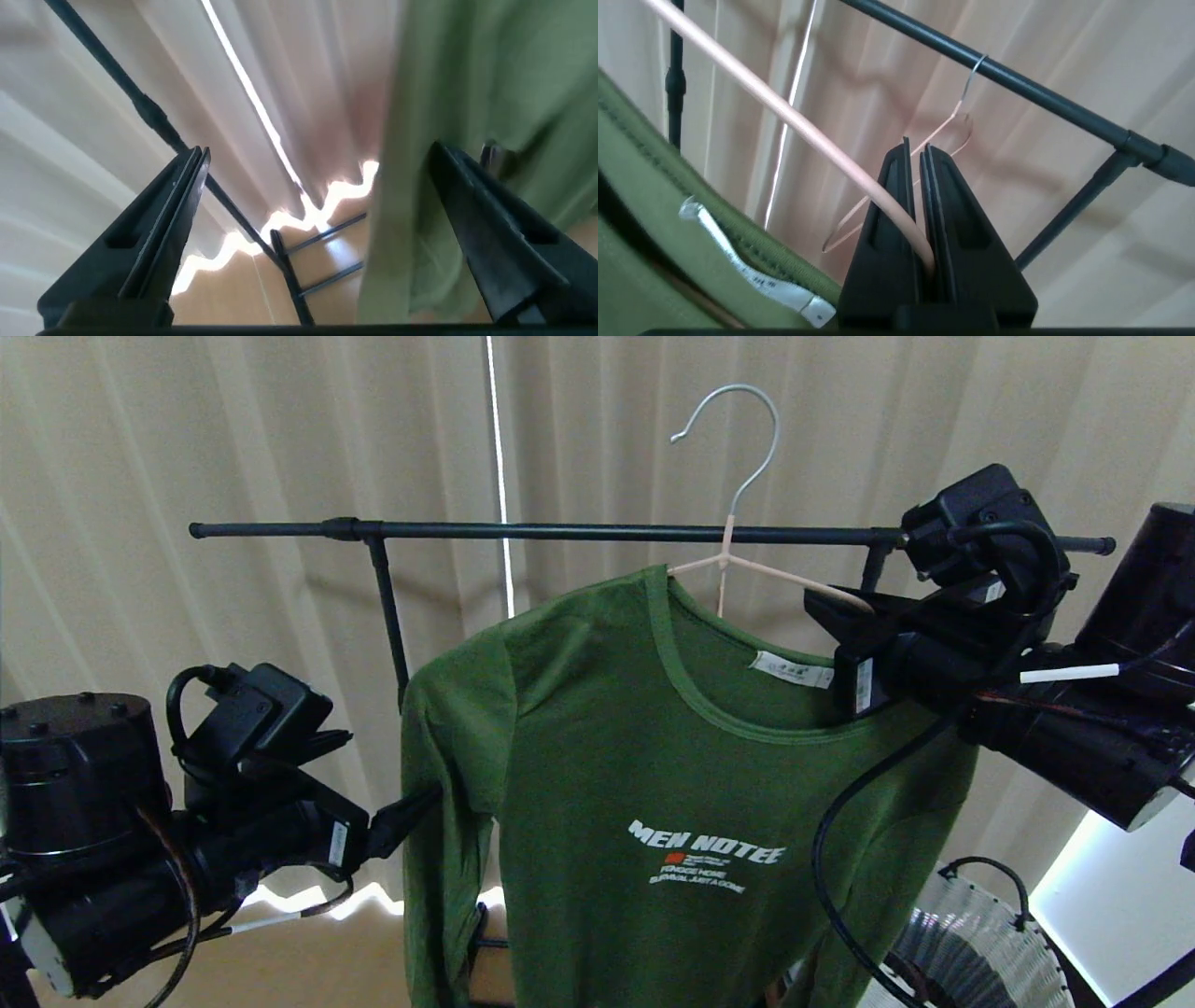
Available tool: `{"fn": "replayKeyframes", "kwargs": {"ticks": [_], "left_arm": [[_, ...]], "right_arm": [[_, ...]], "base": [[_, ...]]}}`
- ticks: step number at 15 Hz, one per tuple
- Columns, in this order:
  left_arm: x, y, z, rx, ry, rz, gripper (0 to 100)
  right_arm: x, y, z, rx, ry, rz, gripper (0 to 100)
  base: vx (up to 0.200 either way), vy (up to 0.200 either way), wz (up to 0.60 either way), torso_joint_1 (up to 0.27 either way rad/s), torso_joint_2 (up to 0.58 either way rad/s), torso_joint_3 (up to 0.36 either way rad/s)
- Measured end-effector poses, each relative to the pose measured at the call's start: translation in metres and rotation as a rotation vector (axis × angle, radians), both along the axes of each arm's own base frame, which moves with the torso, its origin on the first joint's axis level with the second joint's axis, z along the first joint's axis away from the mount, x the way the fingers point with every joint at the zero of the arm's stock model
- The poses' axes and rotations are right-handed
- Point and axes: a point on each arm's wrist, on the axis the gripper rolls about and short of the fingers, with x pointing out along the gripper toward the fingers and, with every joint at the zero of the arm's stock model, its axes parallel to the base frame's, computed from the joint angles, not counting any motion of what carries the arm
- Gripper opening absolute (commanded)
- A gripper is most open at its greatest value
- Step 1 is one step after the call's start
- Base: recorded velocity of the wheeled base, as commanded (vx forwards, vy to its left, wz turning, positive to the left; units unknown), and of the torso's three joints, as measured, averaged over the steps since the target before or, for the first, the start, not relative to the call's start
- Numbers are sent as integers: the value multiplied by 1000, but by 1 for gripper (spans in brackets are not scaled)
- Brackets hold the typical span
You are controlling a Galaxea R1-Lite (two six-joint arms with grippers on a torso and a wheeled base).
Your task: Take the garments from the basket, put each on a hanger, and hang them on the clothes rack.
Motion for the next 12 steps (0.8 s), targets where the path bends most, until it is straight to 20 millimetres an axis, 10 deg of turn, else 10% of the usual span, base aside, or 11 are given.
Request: {"fn": "replayKeyframes", "kwargs": {"ticks": [1,2,12], "left_arm": [[1,-1,-1,-3,4,-12,100],[2,-1,-2,-6,7,-22,0],[8,29,-11,10,40,112,0]], "right_arm": [[-2,2,1,2,-2,9,0],[-3,2,1,3,-4,13,0],[-2,-3,3,2,-7,-15,0]], "base": [[0,0,0,0,0,0],[0,0,0,0,0,0],[0,0,0,0,0,0]]}}
